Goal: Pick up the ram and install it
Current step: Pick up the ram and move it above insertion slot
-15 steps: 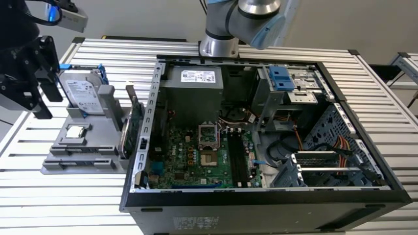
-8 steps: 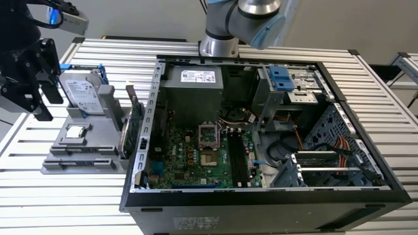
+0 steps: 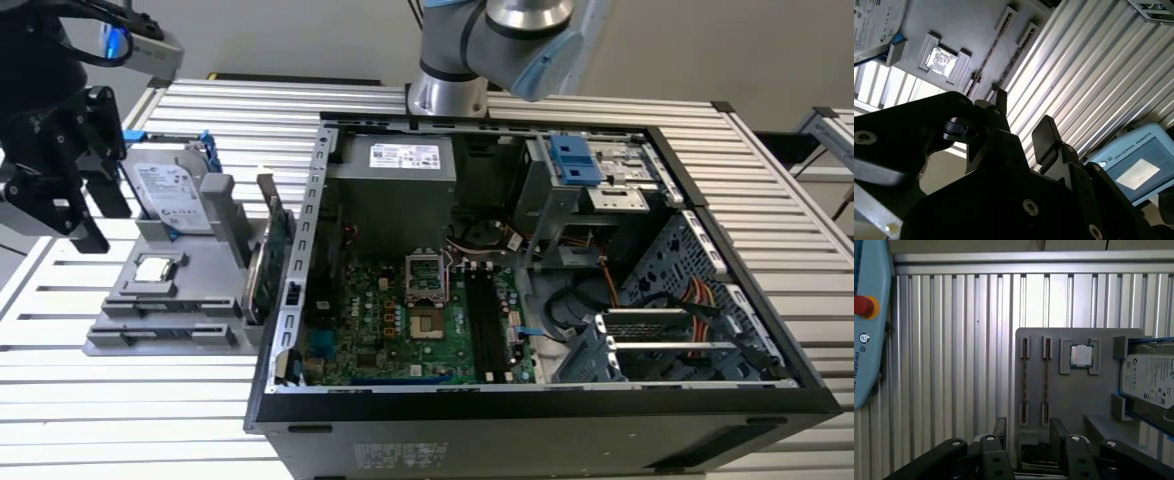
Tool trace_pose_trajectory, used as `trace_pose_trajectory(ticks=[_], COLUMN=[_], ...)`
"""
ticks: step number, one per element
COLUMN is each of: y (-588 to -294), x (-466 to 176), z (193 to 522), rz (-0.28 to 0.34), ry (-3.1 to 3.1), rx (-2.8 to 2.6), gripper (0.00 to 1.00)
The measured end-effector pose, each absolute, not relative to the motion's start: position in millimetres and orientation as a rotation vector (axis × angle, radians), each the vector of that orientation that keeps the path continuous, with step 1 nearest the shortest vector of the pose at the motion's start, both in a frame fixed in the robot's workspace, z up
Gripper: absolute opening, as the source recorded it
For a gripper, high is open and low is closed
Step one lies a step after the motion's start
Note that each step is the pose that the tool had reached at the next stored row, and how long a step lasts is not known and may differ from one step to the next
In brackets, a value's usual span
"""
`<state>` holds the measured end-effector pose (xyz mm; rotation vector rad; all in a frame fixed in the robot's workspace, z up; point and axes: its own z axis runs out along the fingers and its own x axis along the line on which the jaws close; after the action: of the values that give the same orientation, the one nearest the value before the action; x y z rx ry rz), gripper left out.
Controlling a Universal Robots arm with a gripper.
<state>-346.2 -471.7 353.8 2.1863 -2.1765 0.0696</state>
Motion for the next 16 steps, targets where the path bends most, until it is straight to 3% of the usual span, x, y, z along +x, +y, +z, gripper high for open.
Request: trace_pose_trajectory(ticks=[16], y=[-471], x=[-346], z=[342], rz=[0.107], ry=[-2.158], rx=[2.168], gripper=[1.0])
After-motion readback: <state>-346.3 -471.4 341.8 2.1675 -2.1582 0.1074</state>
